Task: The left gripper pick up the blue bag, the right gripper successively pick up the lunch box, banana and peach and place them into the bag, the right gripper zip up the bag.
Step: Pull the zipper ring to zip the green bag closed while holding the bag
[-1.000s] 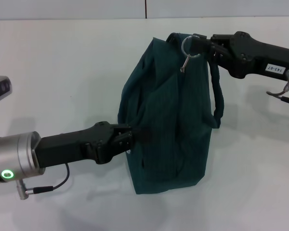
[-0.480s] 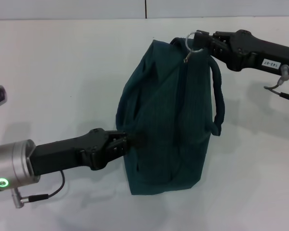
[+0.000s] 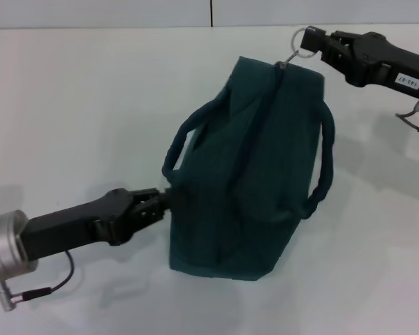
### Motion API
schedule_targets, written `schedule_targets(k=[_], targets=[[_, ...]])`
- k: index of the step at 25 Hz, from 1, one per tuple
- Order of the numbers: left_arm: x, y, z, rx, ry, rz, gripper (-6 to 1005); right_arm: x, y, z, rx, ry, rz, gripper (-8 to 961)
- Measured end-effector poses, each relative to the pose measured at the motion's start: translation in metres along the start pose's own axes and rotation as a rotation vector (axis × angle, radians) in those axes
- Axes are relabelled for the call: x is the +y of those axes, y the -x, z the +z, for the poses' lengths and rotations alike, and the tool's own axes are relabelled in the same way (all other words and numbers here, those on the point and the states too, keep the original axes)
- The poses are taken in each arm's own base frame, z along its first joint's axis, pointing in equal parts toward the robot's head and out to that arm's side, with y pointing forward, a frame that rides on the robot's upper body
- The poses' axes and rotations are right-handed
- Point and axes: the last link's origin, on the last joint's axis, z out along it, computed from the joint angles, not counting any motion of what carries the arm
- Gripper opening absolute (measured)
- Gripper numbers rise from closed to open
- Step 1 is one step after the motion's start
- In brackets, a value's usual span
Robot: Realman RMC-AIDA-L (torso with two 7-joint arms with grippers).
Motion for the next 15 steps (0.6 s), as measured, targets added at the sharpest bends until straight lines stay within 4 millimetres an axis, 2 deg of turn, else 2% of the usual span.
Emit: schedule_targets(k=[5, 13, 15], targets=[[-0.0022, -0.0006, -0.0095, 0.037, -0.040, 0.004, 51, 0.0008, -0.0022, -0.0043, -0.018, -0.003, 0.017, 18], [-0.0059, -0.0025, -0.0044, 0.059, -0.061, 0.045, 53, 0.0050, -0.0017, -0.0081, -0.026, 0.020, 0.013, 19], [-0.0076, -0.0083, -0.0079, 0.105, -0.080, 0.045, 114, 0.0055, -0.0020, -0.0098, -0.026, 0.021, 0.013, 19]])
